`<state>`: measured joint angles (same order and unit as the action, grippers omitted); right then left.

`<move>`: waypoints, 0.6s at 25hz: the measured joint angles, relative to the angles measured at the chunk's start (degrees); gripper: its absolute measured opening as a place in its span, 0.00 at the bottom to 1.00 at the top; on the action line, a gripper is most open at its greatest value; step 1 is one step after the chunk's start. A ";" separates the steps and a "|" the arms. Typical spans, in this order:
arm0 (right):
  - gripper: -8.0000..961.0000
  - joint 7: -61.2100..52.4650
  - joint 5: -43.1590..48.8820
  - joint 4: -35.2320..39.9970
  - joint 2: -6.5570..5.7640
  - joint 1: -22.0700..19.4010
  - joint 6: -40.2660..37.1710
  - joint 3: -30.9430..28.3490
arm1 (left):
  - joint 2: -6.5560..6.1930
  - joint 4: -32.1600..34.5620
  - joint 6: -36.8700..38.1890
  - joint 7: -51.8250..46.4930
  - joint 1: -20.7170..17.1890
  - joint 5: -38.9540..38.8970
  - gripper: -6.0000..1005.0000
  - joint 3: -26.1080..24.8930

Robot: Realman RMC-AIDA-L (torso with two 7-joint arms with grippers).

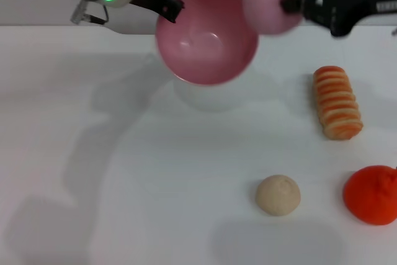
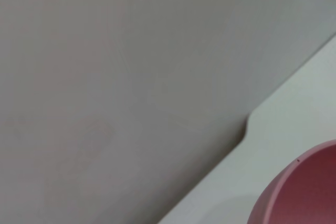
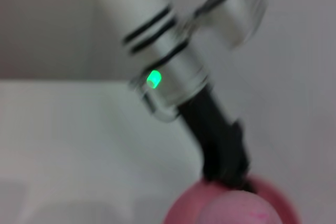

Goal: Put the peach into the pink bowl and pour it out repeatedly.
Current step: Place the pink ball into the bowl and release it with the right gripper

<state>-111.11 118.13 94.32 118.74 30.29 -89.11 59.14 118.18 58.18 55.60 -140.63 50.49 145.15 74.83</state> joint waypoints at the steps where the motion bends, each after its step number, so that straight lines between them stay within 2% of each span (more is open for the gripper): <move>1: 0.04 0.66 -0.82 -0.40 0.05 -0.42 1.70 0.11 | 0.00 0.00 0.00 0.00 0.00 0.00 0.05 0.00; 4: 0.04 2.08 -2.26 -2.82 0.20 -1.06 7.35 1.50 | 0.09 0.00 0.17 -0.11 0.12 -0.07 0.05 0.47; 5: 0.04 2.18 -2.43 -3.97 0.21 -1.05 9.23 2.24 | 0.28 0.28 0.27 -0.95 0.48 -0.54 0.05 2.41; 11: 0.04 4.43 -2.60 -12.41 0.05 0.44 19.45 8.56 | 0.34 0.77 0.36 -1.45 1.34 -1.47 0.05 3.87; 15: 0.05 4.61 -2.09 -15.25 -0.11 1.81 20.44 10.08 | 0.39 0.46 0.26 -1.47 1.99 -1.50 0.05 3.94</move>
<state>-106.50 116.04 79.07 118.63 32.10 -68.67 69.21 118.57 58.64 55.86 -142.10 52.49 143.65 78.77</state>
